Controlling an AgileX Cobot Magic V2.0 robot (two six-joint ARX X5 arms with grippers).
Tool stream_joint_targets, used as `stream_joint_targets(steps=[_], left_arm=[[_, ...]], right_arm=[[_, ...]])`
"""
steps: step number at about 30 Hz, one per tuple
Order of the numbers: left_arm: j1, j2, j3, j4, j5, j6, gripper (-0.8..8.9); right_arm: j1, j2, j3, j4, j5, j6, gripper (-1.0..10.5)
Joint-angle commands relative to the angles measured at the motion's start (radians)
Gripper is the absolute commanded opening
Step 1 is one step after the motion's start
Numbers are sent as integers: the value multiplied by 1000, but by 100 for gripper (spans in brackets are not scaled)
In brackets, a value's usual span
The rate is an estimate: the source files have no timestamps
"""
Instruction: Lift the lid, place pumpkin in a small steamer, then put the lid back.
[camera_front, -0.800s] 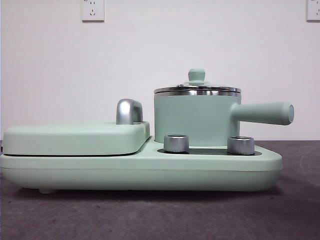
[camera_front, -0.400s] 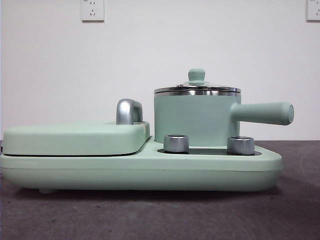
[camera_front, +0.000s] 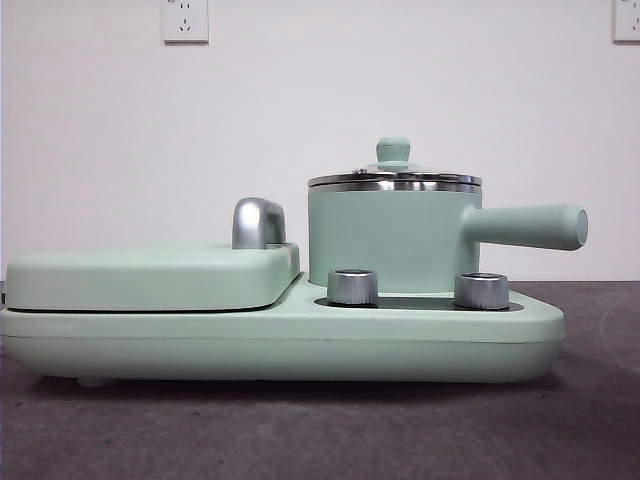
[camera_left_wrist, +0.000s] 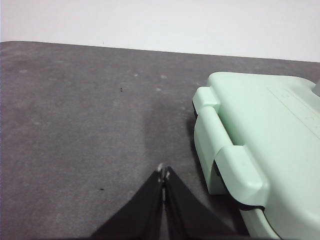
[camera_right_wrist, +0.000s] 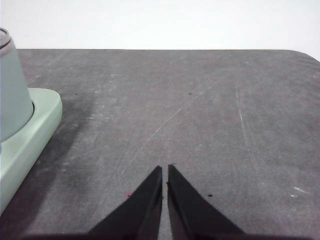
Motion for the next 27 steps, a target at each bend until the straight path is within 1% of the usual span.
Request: stream_joint_targets(steps=[1, 9, 19, 27], left_arm=[[0, -2, -18, -8, -4, -5, 6], [0, -2, -18, -8, -4, -5, 6], [0, -2, -18, -8, -4, -5, 6], [0, -2, -18, -8, -4, -5, 6]], right_arm=[[0, -1, -5, 7, 3, -7, 17], [-3, -1, -5, 7, 3, -7, 17], [-59, -1, -5, 7, 3, -6, 17], [-67, -1, -5, 7, 3, -7, 16]])
